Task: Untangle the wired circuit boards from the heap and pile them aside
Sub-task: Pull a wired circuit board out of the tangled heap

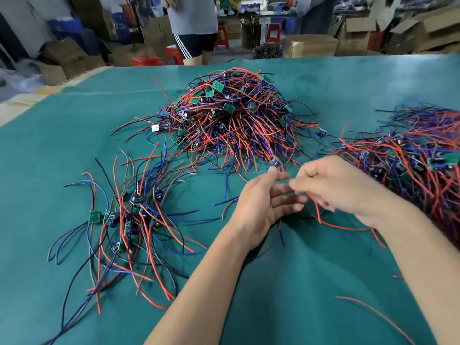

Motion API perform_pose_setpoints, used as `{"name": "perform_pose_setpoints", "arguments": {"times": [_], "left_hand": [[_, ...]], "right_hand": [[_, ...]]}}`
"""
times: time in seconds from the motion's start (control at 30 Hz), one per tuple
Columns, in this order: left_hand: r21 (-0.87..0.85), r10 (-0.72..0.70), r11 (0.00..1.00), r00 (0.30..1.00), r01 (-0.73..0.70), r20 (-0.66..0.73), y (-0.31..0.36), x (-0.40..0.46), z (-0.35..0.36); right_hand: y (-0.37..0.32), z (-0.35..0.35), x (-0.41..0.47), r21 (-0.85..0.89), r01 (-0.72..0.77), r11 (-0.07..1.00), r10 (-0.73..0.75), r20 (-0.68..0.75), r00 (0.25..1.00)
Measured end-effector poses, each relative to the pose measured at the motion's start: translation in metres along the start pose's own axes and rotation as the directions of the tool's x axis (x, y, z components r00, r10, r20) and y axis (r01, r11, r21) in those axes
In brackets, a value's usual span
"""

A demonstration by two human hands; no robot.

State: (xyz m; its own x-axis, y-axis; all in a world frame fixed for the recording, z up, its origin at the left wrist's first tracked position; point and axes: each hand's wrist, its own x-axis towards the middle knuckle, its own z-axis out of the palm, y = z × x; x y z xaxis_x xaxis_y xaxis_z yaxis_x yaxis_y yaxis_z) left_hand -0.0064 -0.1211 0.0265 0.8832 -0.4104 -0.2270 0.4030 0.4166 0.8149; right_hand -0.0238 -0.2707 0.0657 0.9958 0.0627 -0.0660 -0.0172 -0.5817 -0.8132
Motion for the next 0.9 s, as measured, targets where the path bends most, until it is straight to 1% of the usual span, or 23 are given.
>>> {"name": "perform_pose_setpoints", "arguments": {"times": [0.07, 0.1, 0.2, 0.27, 0.3, 0.4, 0.5, 0.53, 0.6, 0.67, 0.7, 0.73, 0.8, 0.83, 0.9], "left_hand": [[0.075, 0.014, 0.997, 1.000, -0.013, -0.003, -0.002, 0.000, -0.001], [0.126, 0.024, 0.992, 1.000, -0.025, 0.011, -0.003, 0.000, -0.002], [0.227, 0.049, 0.971, 0.995, -0.069, 0.091, -0.006, -0.003, -0.002], [0.246, 0.045, 0.966, 0.990, -0.077, 0.130, -0.005, -0.005, -0.002], [0.242, 0.046, 0.967, 0.988, -0.080, 0.146, -0.004, -0.005, -0.002], [0.175, 0.066, 0.980, 0.982, -0.097, 0.175, -0.004, -0.005, -0.003], [0.156, 0.093, 0.980, 0.981, -0.121, 0.172, -0.003, -0.005, -0.004], [0.157, 0.103, 0.979, 0.981, -0.130, 0.166, -0.003, -0.005, -0.005], [0.184, 0.124, 0.971, 0.981, -0.150, 0.147, -0.003, -0.004, -0.006], [0.202, 0.137, 0.966, 0.982, -0.161, 0.132, -0.003, -0.004, -0.006], [0.203, 0.140, 0.965, 0.982, -0.164, 0.128, -0.002, -0.004, -0.007], [0.210, 0.144, 0.963, 0.982, -0.168, 0.125, -0.003, -0.003, -0.007], [0.232, 0.153, 0.956, 0.981, -0.178, 0.119, -0.003, -0.003, -0.007], [0.236, 0.157, 0.955, 0.981, -0.181, 0.117, -0.002, -0.003, -0.007], [0.227, 0.158, 0.957, 0.981, -0.180, 0.112, -0.002, -0.003, -0.007]], "right_hand": [[0.001, 0.004, -0.016, 0.100, -0.013, 0.995, -0.001, 0.143, 0.990], [0.002, 0.004, -0.021, 0.118, -0.021, 0.993, -0.006, 0.222, 0.975], [0.003, 0.002, -0.027, 0.091, -0.007, 0.996, -0.032, 0.414, 0.910], [0.004, 0.004, -0.027, 0.070, 0.018, 0.997, -0.049, 0.476, 0.878], [0.005, 0.006, -0.026, 0.070, 0.030, 0.997, -0.060, 0.476, 0.877], [0.012, 0.005, -0.024, 0.100, 0.050, 0.994, -0.088, 0.418, 0.904], [0.017, 0.002, -0.022, 0.097, 0.023, 0.995, -0.056, 0.347, 0.936], [0.019, 0.002, -0.021, 0.091, 0.010, 0.996, -0.037, 0.293, 0.955], [0.024, 0.002, -0.017, 0.121, -0.017, 0.993, 0.003, 0.123, 0.992], [0.026, 0.003, -0.013, 0.187, -0.026, 0.982, 0.035, -0.046, 0.998], [0.026, 0.005, -0.012, 0.226, -0.023, 0.974, 0.043, -0.082, 0.996], [0.025, 0.007, -0.012, 0.264, -0.018, 0.964, 0.041, -0.081, 0.996], [0.023, 0.012, -0.011, 0.337, 0.015, 0.941, -0.002, -0.039, 0.999], [0.022, 0.014, -0.011, 0.361, 0.039, 0.932, -0.026, -0.043, 0.999], [0.022, 0.017, -0.010, 0.360, 0.079, 0.929, -0.038, -0.120, 0.992]]}}
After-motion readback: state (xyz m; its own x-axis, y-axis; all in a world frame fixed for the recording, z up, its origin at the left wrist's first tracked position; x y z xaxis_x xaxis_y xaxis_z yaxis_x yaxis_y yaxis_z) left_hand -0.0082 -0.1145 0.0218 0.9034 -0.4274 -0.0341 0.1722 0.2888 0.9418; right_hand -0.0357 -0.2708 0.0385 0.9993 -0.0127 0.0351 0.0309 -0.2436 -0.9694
